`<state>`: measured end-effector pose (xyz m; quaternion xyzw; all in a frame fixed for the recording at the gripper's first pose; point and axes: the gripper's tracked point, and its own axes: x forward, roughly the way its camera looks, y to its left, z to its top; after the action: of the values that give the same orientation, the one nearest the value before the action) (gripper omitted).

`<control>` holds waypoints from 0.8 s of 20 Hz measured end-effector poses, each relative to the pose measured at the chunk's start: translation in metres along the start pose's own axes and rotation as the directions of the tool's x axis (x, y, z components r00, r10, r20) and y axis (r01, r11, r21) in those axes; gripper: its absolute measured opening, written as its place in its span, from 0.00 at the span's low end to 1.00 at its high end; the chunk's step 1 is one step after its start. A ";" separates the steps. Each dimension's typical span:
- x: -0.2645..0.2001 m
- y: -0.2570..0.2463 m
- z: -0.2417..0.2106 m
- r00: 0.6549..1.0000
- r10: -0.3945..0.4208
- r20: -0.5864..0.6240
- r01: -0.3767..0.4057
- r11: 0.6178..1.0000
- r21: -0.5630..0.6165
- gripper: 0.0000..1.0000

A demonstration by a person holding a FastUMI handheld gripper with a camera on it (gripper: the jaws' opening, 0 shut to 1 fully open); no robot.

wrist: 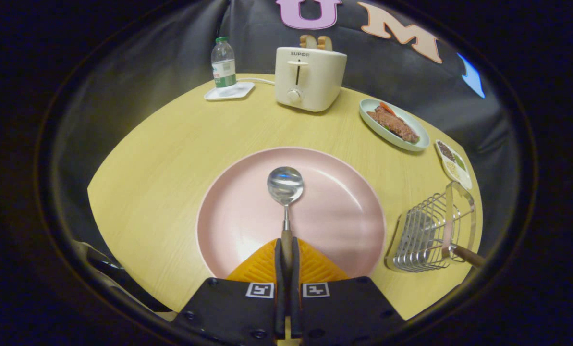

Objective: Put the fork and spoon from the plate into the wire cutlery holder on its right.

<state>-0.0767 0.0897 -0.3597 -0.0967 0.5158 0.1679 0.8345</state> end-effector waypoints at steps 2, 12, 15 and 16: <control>-0.009 -0.006 0.005 1.000 0.000 -0.009 0.000 1.000 -0.004 0.08; -0.058 -0.036 0.019 0.999 -0.009 -0.048 0.005 0.997 -0.080 0.08; -0.070 -0.048 0.023 0.998 -0.008 -0.060 0.003 0.995 -0.099 0.08; -0.075 -0.053 0.023 0.998 -0.003 -0.066 -0.003 0.995 -0.098 0.08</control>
<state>-0.0682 0.0355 -0.2829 -0.1431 0.5342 0.1896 0.8113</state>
